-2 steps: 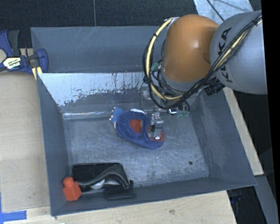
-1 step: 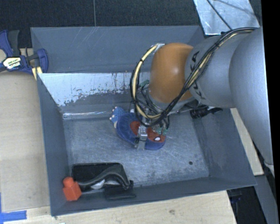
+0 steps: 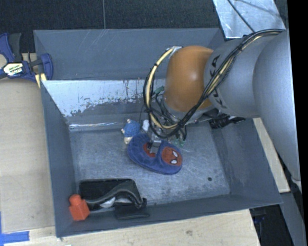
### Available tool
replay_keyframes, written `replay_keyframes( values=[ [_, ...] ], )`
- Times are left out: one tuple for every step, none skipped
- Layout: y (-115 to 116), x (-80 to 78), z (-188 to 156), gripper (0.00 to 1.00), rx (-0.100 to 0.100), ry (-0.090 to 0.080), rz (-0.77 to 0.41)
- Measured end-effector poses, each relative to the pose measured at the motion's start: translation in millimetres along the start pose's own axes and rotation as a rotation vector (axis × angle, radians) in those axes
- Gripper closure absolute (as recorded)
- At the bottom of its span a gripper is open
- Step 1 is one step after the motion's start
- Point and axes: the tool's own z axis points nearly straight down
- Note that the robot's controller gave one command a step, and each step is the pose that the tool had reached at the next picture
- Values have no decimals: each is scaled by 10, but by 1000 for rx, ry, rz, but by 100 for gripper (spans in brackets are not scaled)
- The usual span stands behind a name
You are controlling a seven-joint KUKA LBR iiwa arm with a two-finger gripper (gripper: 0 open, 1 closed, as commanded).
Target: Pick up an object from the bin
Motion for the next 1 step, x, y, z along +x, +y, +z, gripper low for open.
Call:
replay_keyframes(
  values=[
    [-47,7,-775,100,-1,-2,-1]
  ],
)
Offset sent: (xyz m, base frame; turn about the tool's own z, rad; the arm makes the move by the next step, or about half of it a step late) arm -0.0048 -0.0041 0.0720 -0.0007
